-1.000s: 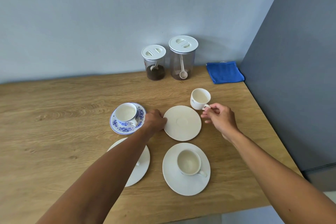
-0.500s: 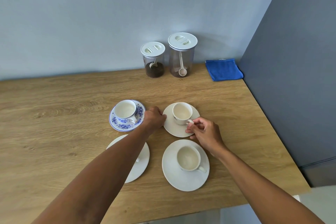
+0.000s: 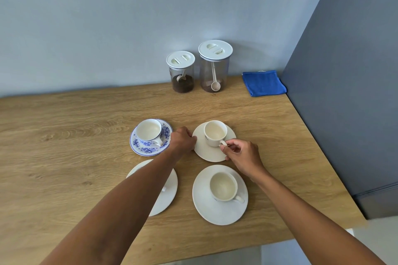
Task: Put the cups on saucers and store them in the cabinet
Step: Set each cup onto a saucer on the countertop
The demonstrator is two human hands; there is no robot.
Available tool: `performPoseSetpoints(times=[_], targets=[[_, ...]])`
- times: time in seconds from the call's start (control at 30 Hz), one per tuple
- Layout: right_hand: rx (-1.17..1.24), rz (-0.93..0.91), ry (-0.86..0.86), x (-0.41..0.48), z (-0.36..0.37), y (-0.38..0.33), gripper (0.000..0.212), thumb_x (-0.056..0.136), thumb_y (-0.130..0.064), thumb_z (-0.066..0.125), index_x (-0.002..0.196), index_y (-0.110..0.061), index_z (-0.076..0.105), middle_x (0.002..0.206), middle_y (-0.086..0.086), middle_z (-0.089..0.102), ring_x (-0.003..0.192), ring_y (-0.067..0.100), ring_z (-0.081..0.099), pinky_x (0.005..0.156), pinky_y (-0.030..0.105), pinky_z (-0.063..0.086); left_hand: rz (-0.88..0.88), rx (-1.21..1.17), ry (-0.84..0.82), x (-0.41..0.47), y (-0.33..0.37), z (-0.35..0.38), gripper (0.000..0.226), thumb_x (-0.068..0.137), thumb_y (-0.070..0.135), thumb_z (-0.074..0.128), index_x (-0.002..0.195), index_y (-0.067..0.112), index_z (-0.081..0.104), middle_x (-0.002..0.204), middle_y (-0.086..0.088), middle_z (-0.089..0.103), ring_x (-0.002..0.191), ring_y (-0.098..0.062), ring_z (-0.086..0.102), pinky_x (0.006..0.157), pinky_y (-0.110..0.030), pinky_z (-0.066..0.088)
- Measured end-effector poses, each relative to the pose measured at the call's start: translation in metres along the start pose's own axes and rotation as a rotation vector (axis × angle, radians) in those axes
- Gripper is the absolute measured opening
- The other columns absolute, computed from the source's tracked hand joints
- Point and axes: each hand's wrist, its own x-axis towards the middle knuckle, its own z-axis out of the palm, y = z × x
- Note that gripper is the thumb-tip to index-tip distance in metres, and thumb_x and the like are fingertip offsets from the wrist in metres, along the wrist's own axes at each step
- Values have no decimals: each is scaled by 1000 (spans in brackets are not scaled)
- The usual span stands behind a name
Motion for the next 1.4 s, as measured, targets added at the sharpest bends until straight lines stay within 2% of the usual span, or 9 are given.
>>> performPoseSetpoints(times=[0.13, 0.37, 0.57, 0.77, 0.93, 1.07, 1.13, 1.3, 1.4], targets=[[-101, -47, 9, 0, -4, 2, 19, 84, -35, 76, 98, -22, 78, 64, -10, 70, 63, 4, 68, 63, 16, 49, -17, -27, 0, -4, 0, -2, 18, 82, 18, 63, 98, 8, 61, 92, -16, 72, 92, -28, 68, 85, -41, 56], [-115, -20, -11, -4, -12, 3, 29, 81, -36, 79, 105, -20, 76, 76, -6, 74, 70, 9, 71, 75, 28, 57, -24, -45, 3, -18, 0, -8, 14, 81, 22, 65, 90, 14, 58, 89, -13, 72, 90, -28, 69, 82, -41, 58], [-140, -1, 6, -18, -31, 9, 25, 82, -34, 79, 101, -19, 75, 80, -7, 73, 58, 2, 67, 61, 10, 50, 6, -50, -5, -42, -2, -15, 20, 80, 27, 70, 90, 17, 56, 92, -15, 70, 82, -28, 68, 75, -42, 58], [-199, 46, -24, -44, -47, 26, 31, 84, -38, 76, 108, -19, 74, 84, -5, 73, 73, 10, 69, 72, 25, 54, 21, 54, -3, -75, -9, -9, 26, 79, 34, 71, 96, 18, 59, 90, -4, 66, 81, -19, 61, 74, -34, 54], [-259, 62, -139, -64, -51, 34, 43, 85, -44, 73, 120, -20, 69, 87, -7, 68, 78, 7, 65, 73, 24, 51, 93, 162, -26, -102, -15, 3, 26, 84, 28, 65, 105, 12, 60, 100, -7, 64, 99, -25, 58, 86, -32, 48], [-288, 79, -264, -77, -50, 33, 56, 85, -46, 72, 135, -24, 57, 85, -4, 69, 74, 10, 64, 72, 26, 50, 138, 222, -68, -119, -25, 11, 36, 88, 24, 60, 122, 13, 55, 118, -14, 57, 105, -27, 57, 91, -33, 46], [-315, 65, -289, -81, -49, 33, 60, 85, -44, 72, 139, -24, 54, 82, -2, 69, 73, 10, 64, 69, 23, 46, 143, 240, -90, -127, -32, 15, 45, 88, 25, 60, 131, 16, 50, 124, -15, 51, 108, -29, 56, 97, -35, 46], [-353, 50, -347, -89, -47, 36, 71, 83, -39, 76, 146, -24, 46, 78, -2, 64, 70, 7, 60, 62, 17, 40, 158, 276, -137, -142, -50, 20, 54, 88, 31, 63, 137, 21, 44, 130, -13, 49, 115, -30, 53, 98, -34, 41], [-353, 37, -353, -92, -47, 36, 79, 76, -39, 82, 145, -25, 47, 70, -10, 60, 66, 4, 56, 57, 10, 36, 165, 291, -156, -148, -58, 20, 65, 86, 36, 65, 144, 24, 37, 133, -13, 49, 120, -30, 52, 100, -38, 43]])
